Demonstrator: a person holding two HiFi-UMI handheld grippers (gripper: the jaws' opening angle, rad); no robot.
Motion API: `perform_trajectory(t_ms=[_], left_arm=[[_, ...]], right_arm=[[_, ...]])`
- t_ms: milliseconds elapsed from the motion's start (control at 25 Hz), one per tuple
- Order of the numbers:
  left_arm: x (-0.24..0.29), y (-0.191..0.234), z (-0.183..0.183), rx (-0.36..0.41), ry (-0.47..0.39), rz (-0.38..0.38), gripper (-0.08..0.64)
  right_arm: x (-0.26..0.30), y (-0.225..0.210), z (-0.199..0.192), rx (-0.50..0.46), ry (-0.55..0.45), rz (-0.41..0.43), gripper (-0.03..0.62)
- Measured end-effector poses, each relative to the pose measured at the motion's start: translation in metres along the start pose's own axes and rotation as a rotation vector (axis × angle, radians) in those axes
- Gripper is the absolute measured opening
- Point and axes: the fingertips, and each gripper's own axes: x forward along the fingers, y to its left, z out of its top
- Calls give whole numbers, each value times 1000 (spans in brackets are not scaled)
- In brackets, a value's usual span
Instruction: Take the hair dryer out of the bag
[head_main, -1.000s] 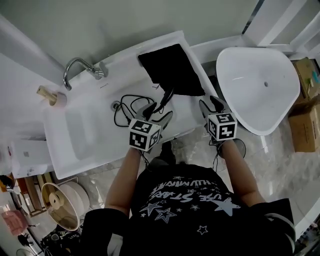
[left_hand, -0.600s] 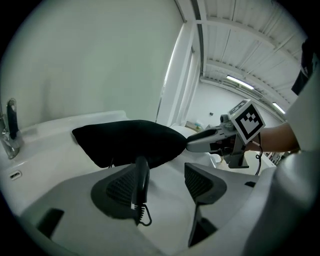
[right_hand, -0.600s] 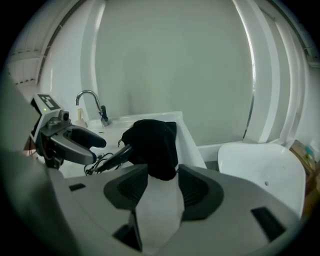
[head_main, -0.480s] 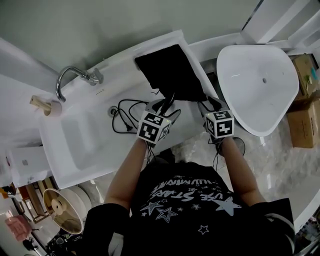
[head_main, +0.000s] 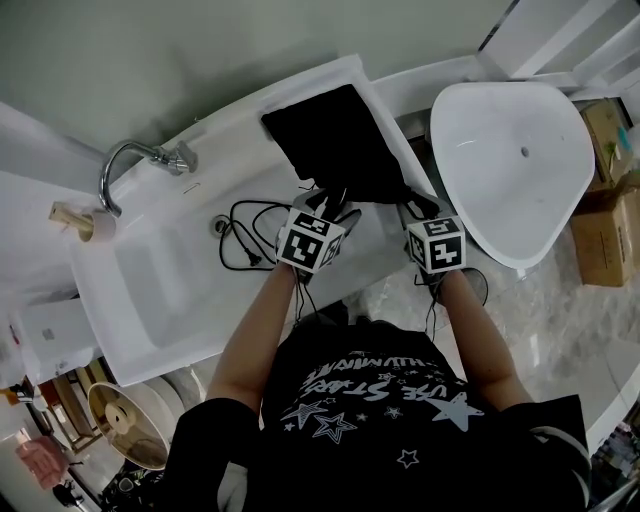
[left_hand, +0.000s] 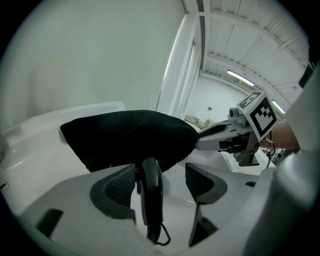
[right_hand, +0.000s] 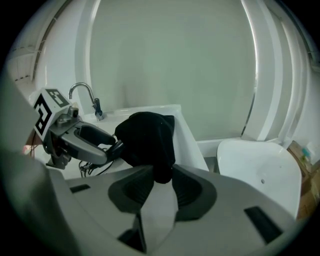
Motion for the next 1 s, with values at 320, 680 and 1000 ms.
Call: perform_trajectory(t_ms=[320, 680, 1000], left_arm=[[13, 4, 4, -11, 11, 0, 334], [28, 18, 17, -64, -8, 47, 326], [44, 27, 12, -50, 44, 96, 222]], right_arm=[[-5, 2, 6, 28, -37, 33, 26], [-9, 4, 8, 41, -49, 53, 26], [-7, 4, 12, 52, -55, 69, 25]])
